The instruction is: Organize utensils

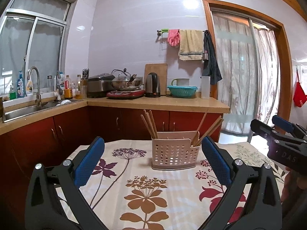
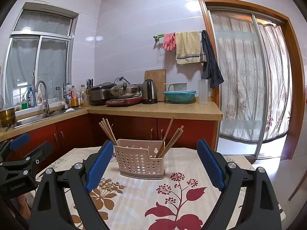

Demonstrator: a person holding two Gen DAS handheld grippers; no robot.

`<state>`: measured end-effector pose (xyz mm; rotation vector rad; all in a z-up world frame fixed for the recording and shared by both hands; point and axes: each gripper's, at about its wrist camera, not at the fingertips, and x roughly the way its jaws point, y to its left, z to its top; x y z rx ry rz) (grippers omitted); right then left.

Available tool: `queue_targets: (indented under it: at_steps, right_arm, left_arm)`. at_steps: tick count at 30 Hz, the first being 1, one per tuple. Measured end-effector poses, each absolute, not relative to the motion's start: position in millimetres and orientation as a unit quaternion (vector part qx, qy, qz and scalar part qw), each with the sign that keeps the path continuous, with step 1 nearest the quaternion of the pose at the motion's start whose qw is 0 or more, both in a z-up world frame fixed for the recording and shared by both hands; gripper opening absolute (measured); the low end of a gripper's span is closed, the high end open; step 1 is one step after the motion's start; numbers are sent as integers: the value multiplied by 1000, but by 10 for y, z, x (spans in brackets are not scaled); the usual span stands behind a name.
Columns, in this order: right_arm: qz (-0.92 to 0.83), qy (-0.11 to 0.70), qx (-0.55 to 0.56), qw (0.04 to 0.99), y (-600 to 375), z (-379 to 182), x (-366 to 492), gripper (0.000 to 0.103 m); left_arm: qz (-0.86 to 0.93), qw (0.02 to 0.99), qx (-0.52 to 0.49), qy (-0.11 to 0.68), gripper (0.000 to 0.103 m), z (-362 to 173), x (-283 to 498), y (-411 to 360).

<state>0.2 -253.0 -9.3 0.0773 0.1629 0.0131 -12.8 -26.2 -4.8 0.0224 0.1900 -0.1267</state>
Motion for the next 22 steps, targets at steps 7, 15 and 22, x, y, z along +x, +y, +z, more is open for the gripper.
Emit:
queue_targets:
  at_steps: [7, 15, 22]
  right_arm:
    - [7, 83, 38, 996, -2512, -91, -61, 86]
    - [10, 89, 36, 995, -2472, -154, -111, 86]
    - [10, 113, 37, 993, -2526, -289, 37, 88]
  left_arm:
    - [-43, 994, 20, 98, 99, -73, -141, -285]
    - [-49, 993, 8, 106, 99, -113, -94, -271]
    - [-27, 985, 10, 167, 99, -372, 150, -218]
